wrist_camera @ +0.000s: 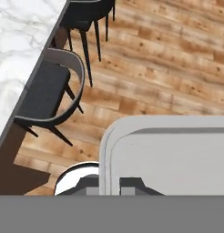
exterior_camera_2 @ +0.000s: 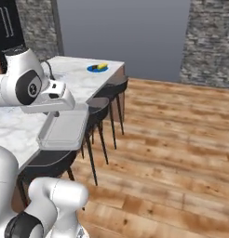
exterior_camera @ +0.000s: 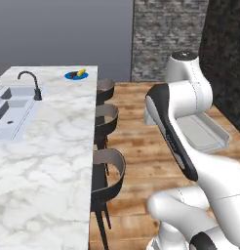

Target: Retrieve the tupperware and aluminum foil from the cabinet and place them on the dining counter near the plate with corn and chicken drumstick to prepare for storing leftovers.

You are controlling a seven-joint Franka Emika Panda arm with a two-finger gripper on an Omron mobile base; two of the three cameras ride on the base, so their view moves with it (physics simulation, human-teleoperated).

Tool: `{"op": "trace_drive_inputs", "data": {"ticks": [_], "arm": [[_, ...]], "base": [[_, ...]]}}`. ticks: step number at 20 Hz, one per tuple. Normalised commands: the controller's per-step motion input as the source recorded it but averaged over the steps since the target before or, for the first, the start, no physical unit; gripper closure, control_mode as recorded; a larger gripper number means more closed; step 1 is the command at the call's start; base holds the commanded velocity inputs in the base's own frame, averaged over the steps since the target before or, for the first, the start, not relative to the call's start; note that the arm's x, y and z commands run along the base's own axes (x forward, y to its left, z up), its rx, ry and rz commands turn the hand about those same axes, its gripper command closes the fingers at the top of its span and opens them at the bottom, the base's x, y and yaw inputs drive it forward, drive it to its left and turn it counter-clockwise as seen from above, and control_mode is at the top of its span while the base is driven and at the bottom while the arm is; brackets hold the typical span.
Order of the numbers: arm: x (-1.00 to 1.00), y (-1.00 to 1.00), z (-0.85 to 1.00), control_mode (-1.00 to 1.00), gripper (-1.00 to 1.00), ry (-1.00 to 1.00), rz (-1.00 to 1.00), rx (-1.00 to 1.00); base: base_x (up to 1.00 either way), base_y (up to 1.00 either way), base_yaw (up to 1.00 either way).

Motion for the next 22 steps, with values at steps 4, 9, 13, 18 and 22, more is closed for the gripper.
{"op": "trace_drive_inputs", "data": {"ticks": [4,9,13,18,22], "arm": [[0.00,0.00,0.00,1.00,1.00,0.00,0.00,0.00],[0.00,0.00,0.00,1.00,1.00,0.00,0.00,0.00],[0.00,0.00,0.00,1.00,1.00,0.00,0.00,0.00],[0.00,0.00,0.00,1.00,1.00,0.00,0.00,0.00],[0.00,0.00,0.00,1.00,1.00,0.00,0.00,0.00]], "base": [[0.62,-0.86,0.52],[0.61,-0.85,0.52],[0.63,-0.86,0.51],[0.64,-0.97,0.46],[0.68,-1.00,0.37]]}}
